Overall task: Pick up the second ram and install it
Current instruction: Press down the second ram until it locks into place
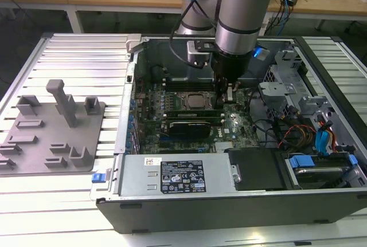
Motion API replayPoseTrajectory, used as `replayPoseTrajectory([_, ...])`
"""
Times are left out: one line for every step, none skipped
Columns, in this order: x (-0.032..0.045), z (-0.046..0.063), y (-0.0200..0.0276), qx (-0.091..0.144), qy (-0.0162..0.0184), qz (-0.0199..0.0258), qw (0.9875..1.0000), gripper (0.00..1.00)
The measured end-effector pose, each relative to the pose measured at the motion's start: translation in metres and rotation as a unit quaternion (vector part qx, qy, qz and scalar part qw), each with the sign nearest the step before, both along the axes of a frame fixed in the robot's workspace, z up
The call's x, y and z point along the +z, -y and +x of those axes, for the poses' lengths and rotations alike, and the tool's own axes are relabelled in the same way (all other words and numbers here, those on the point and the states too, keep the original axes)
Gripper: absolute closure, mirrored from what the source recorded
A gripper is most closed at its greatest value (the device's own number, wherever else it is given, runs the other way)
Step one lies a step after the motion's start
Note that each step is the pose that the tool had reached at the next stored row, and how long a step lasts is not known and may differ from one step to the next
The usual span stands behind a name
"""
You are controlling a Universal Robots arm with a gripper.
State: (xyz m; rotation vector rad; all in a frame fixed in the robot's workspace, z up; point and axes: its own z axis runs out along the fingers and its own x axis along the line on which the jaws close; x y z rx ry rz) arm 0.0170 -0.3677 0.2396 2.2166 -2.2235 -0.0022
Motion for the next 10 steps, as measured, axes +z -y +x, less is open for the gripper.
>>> replayPoseTrajectory([-0.0037,0.0000,0.0000,0.000,0.0000,0.0000,1.0000,0.92])
replayPoseTrajectory([-0.0041,0.0000,0.0000,0.000,0.0000,-0.0001,1.0000,0.92])
replayPoseTrajectory([-0.0041,0.0000,0.0001,0.000,-0.0001,-0.0002,1.0000,0.92])
replayPoseTrajectory([-0.0056,0.0000,0.0000,0.000,0.0000,0.0001,1.0000,0.92])
replayPoseTrajectory([-0.0076,0.0000,0.0001,0.000,0.0000,-0.0003,1.0000,0.92])
replayPoseTrajectory([-0.0077,0.0000,0.0001,0.000,-0.0001,-0.0002,1.0000,0.92])
replayPoseTrajectory([-0.0078,0.0000,0.0000,0.000,0.0000,-0.0001,1.0000,0.92])
replayPoseTrajectory([-0.0078,0.0000,0.0000,0.000,0.0000,-0.0001,1.0000,0.92])
replayPoseTrajectory([-0.0087,0.0000,0.0000,0.000,0.0000,-0.0001,1.0000,0.92])
replayPoseTrajectory([-0.0108,0.0000,0.0002,0.000,-0.0002,-0.0006,1.0000,0.92])
